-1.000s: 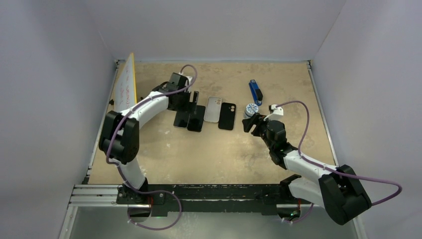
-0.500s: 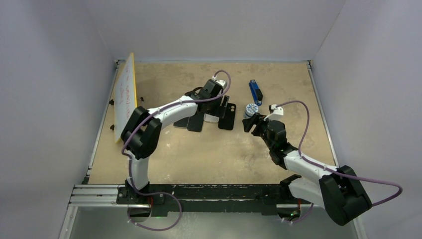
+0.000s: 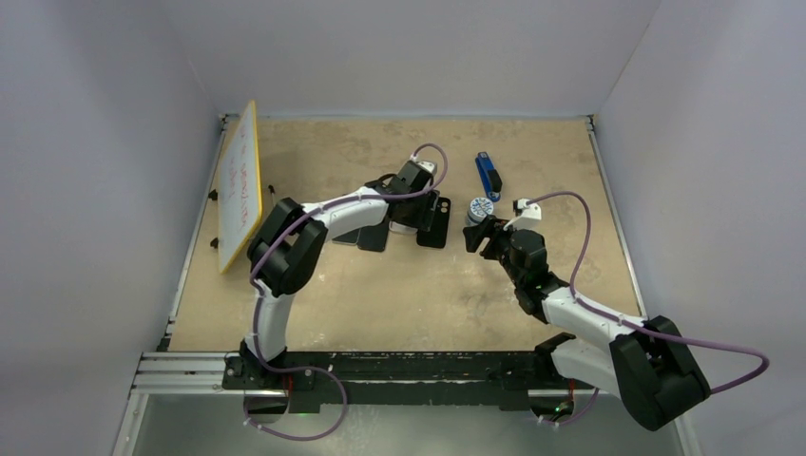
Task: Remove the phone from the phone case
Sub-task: Adjust the phone case at the center of the board.
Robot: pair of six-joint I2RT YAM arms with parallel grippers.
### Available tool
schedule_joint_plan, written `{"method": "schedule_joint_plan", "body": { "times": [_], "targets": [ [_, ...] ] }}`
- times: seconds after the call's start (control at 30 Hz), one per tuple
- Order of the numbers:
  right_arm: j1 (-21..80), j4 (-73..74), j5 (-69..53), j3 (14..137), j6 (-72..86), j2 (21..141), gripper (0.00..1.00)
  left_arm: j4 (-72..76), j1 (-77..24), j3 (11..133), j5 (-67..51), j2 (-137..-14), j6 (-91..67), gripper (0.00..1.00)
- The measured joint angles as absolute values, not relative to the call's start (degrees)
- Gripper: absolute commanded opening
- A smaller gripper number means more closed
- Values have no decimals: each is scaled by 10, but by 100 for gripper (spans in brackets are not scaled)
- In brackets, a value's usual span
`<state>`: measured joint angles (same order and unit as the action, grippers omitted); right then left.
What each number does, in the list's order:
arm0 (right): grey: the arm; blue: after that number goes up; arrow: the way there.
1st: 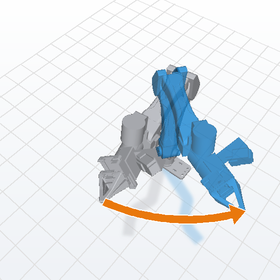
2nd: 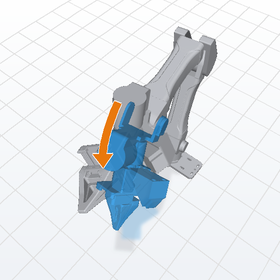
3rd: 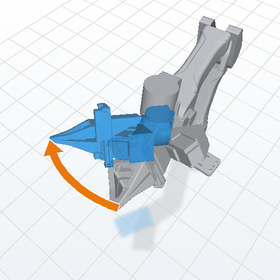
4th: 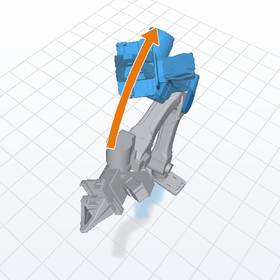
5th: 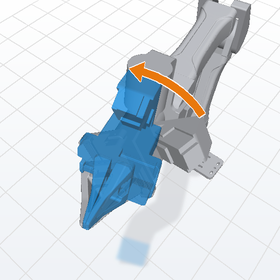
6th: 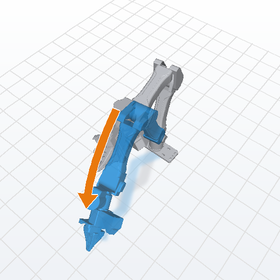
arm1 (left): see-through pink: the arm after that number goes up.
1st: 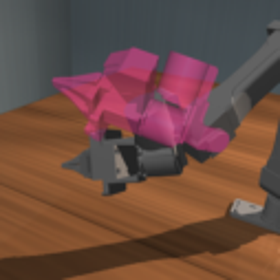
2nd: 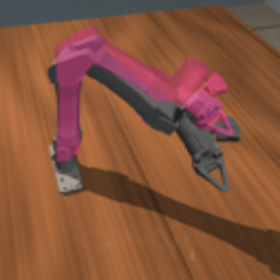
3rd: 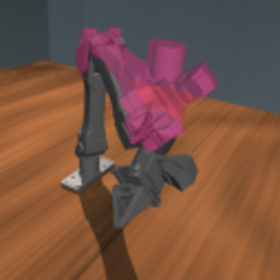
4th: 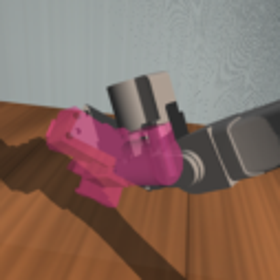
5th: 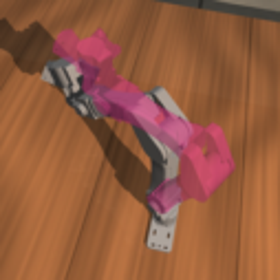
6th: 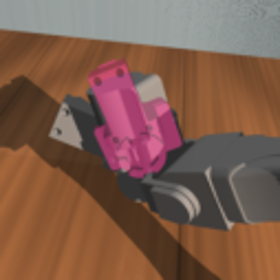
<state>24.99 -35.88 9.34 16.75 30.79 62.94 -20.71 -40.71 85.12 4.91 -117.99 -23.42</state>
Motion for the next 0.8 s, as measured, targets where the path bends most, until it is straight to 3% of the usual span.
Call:
{"method": "schedule_joint_plan", "body": {
  "times": [0.8],
  "targets": [
    [250, -359, 91, 168, 308, 635, 72, -137, -442, 745, 53, -1135, -274, 54]
  ]
}}
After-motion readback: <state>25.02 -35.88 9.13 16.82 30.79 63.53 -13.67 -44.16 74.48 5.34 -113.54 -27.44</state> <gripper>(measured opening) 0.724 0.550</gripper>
